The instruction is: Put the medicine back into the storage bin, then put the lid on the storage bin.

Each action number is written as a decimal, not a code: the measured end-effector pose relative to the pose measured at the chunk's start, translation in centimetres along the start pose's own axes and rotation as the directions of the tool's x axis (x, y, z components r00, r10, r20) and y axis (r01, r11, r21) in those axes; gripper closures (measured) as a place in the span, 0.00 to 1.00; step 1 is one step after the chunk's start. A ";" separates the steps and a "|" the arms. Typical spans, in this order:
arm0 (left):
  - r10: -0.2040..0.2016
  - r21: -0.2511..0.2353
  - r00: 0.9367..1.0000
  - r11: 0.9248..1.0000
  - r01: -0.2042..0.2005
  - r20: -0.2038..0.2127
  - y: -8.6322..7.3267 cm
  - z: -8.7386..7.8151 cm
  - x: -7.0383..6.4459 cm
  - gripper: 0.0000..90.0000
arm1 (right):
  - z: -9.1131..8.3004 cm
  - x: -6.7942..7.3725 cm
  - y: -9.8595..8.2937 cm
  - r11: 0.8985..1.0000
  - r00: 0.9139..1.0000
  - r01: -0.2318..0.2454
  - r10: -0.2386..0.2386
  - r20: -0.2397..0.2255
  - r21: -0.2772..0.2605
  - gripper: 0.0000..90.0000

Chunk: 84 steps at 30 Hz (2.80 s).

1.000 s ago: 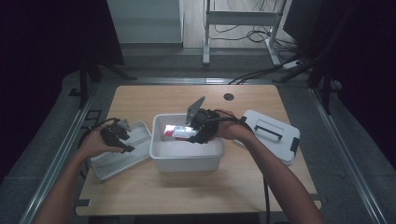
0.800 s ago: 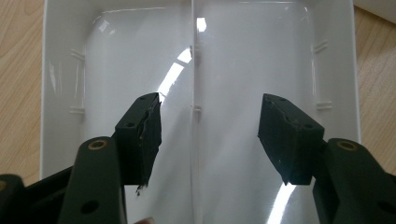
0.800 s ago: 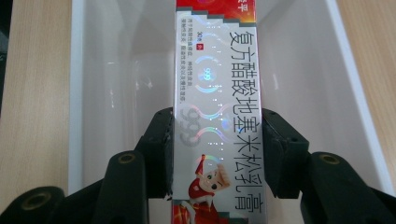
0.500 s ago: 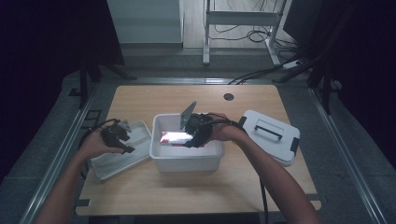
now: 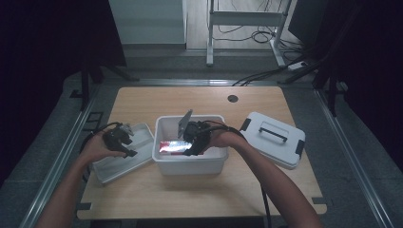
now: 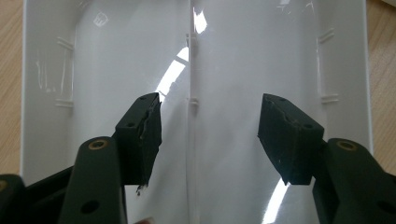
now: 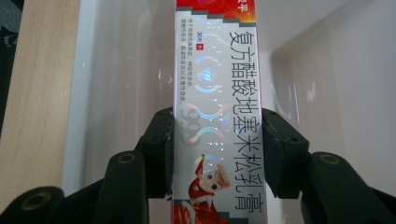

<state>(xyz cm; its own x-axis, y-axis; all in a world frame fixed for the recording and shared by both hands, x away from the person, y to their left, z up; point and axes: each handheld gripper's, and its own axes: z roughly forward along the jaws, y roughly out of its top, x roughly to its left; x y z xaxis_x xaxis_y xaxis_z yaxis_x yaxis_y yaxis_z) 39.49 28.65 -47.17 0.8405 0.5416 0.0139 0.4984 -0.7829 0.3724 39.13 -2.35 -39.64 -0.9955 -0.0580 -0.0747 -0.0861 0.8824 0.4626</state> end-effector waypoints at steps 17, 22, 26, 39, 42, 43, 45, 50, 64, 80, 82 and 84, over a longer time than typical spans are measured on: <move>-0.003 0.000 1.000 1.000 0.003 0.003 -0.1 0.2 0.0 0.44 | 1.7 -0.1 0.0 1.000 1.000 -0.021 0.022 -0.022 0.020 0.46; -0.001 0.003 1.000 1.000 0.001 0.007 -0.1 0.2 0.0 0.44 | 1.8 -0.4 -0.4 0.998 0.998 -0.053 0.053 -0.014 0.042 0.44; -0.002 0.004 1.000 1.000 0.002 0.003 -0.2 0.2 0.0 0.44 | 1.3 -0.6 -0.8 0.997 0.998 -0.070 0.070 -0.003 0.035 0.44; -0.006 0.008 1.000 1.000 0.006 -0.012 -0.3 -0.1 0.1 0.45 | -2.5 -0.3 -1.8 0.990 0.989 -0.117 0.123 0.078 -0.079 0.45; -0.011 0.012 1.000 1.000 0.011 -0.018 -0.4 0.1 0.1 0.47 | -3.6 -0.1 -2.2 0.985 0.986 -0.126 0.137 0.092 -0.115 0.45; -0.015 0.011 1.000 1.000 0.016 -0.015 -0.4 0.1 0.1 0.48 | -3.8 -0.1 -2.3 0.983 0.985 -0.131 0.143 0.094 -0.124 0.45; -0.021 0.017 1.000 1.000 0.022 -0.018 -0.4 0.2 0.2 0.49 | -4.4 0.0 -2.6 0.982 0.983 -0.138 0.152 0.104 -0.131 0.45; -0.050 0.058 0.999 0.997 0.050 -0.011 -0.4 0.5 0.6 0.54 | -5.2 0.5 -3.1 0.981 0.981 -0.136 0.153 0.120 -0.142 0.45; -0.132 0.085 0.985 0.989 0.123 0.109 -1.0 0.8 2.7 0.98 | -6.8 1.4 -4.2 0.977 0.972 -0.147 0.172 0.162 -0.155 0.46; -0.029 -0.005 1.000 1.000 0.029 0.011 2.4 -10.0 1.8 1.00 | -9.2 1.7 -6.1 0.966 0.954 -0.177 0.216 0.209 -0.188 0.48; -0.018 -0.014 1.000 1.000 0.018 -0.003 3.4 -11.6 1.5 1.00 | -9.4 1.7 -6.3 0.965 0.952 -0.183 0.221 0.210 -0.188 0.48; -0.003 -0.006 1.000 1.000 0.002 -0.029 4.1 -12.8 1.3 1.00 | -9.6 1.8 -6.5 0.963 0.950 -0.187 0.227 0.216 -0.193 0.48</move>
<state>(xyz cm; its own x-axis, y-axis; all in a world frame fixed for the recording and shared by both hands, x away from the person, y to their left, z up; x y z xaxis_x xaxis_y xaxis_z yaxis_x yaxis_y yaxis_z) 39.92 30.04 -33.74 0.8326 0.5524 0.0402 0.4993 -0.7799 0.3775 37.52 -12.72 -34.27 -0.9565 0.2463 -0.1562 0.0955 0.7705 0.6302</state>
